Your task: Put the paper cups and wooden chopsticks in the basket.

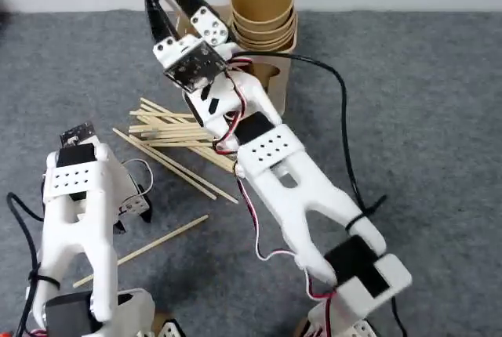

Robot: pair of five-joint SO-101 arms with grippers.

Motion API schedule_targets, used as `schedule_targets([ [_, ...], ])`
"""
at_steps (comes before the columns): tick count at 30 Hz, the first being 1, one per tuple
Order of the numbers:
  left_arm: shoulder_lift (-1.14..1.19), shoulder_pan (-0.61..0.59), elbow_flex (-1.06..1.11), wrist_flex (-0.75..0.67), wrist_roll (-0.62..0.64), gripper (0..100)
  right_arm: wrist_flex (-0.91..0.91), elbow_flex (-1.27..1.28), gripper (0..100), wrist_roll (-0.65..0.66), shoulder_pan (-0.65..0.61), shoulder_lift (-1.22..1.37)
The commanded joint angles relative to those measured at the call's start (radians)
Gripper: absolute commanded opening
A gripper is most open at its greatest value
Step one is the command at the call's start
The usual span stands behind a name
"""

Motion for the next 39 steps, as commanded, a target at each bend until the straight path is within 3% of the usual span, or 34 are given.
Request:
schedule_targets([
  [1,-0.044,-0.029,-0.004,0.003,0.011,16,-0.019,-0.061,0.8,-0.017,0.018,0.025],
  [13,-0.044,-0.057,-0.004,0.003,0.008,16,-0.027,-0.061,0.8,-0.018,0.094,0.159],
  [25,-0.044,-0.057,-0.004,0.003,0.005,16,-0.021,-0.066,0.9,-0.014,0.093,0.157],
  [28,-0.044,-0.055,-0.004,0.003,0.005,16,-0.018,-0.068,5.3,-0.014,0.091,0.139],
  [34,-0.044,-0.052,-0.004,0.003,0.006,16,0.242,-0.074,13.0,-0.020,0.047,0.008],
  [39,-0.044,-0.052,-0.004,0.002,0.008,16,0.260,-0.107,12.5,-0.075,0.039,-0.047],
])
